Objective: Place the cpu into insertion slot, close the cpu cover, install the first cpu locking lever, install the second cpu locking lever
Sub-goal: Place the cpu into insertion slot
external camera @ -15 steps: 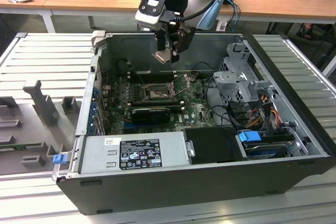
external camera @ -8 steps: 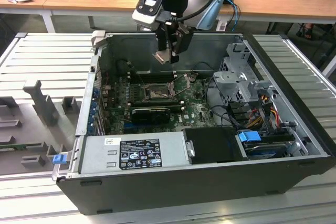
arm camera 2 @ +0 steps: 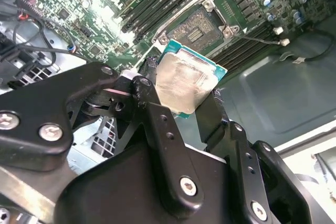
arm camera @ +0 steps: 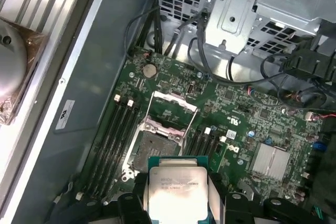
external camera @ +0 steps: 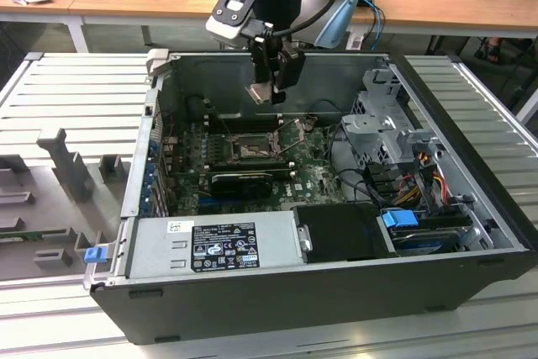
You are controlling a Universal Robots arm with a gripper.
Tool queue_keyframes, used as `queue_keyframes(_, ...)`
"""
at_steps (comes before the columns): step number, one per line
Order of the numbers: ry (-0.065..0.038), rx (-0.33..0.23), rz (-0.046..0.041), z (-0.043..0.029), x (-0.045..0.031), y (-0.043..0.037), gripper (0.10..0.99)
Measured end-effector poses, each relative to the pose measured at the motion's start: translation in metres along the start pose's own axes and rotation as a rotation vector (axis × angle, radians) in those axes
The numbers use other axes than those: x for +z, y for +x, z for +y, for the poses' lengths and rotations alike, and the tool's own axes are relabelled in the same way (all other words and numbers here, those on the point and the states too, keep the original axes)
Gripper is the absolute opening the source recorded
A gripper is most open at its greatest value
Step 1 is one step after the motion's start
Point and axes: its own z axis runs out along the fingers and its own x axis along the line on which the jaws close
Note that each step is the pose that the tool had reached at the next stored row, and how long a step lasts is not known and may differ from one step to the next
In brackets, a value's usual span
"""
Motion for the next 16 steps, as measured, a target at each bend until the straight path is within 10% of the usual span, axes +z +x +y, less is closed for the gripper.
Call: queue_keyframes(16, -0.001, 0.055, -0.0044, -0.0006, 0.0081, -0.0002, 0.537)
